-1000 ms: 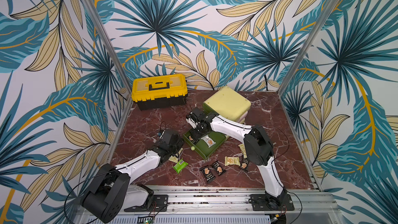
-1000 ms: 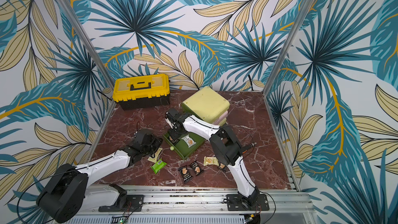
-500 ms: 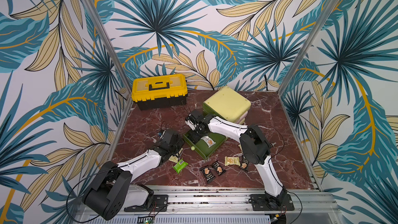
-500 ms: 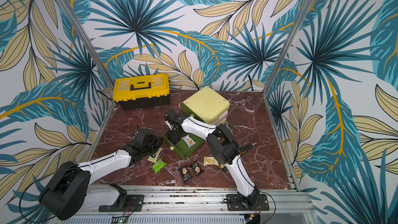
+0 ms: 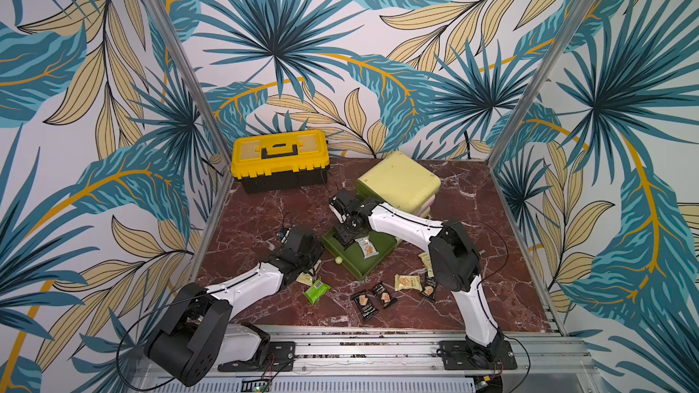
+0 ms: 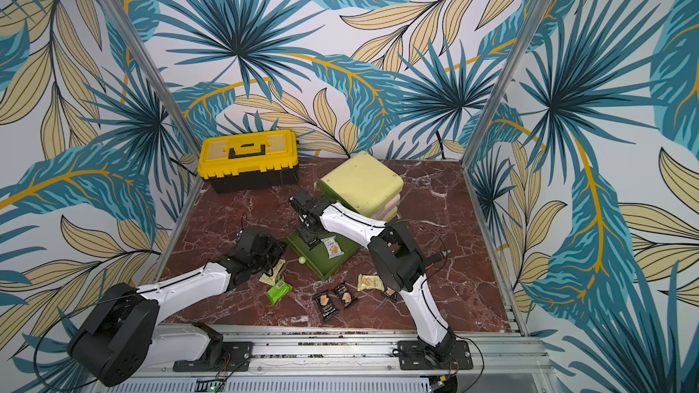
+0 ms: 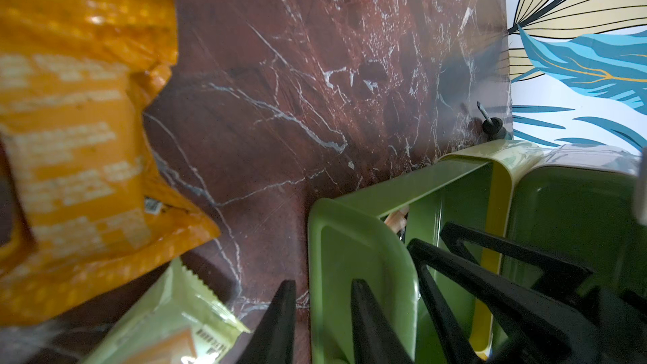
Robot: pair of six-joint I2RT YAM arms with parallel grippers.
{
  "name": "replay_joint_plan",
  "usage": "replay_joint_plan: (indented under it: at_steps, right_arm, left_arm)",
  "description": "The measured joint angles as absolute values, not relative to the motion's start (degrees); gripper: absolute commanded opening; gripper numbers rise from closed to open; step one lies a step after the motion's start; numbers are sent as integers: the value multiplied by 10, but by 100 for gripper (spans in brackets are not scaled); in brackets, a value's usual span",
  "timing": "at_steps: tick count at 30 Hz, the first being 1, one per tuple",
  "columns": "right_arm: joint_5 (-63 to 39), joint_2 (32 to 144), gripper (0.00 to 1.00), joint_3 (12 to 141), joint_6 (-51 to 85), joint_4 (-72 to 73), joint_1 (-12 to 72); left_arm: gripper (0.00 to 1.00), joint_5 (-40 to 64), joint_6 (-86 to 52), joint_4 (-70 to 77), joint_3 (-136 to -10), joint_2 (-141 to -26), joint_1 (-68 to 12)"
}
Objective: Take the cookies out of the drawer
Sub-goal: Pick up the cookie from the drawer.
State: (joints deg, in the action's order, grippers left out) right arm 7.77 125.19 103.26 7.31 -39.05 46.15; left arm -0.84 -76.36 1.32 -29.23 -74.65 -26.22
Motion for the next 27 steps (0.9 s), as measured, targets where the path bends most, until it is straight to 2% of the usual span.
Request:
replay_joint_plan:
  at_steps: [17, 27]
  right_arm:
    - [89, 1284, 63, 1030, 86, -391, 475]
    - [99, 1297, 54, 1033, 81, -391, 475]
  left_arm:
    - [33, -12, -764, 13, -292, -745, -262]
    - [33, -19, -766, 10, -283, -738, -262]
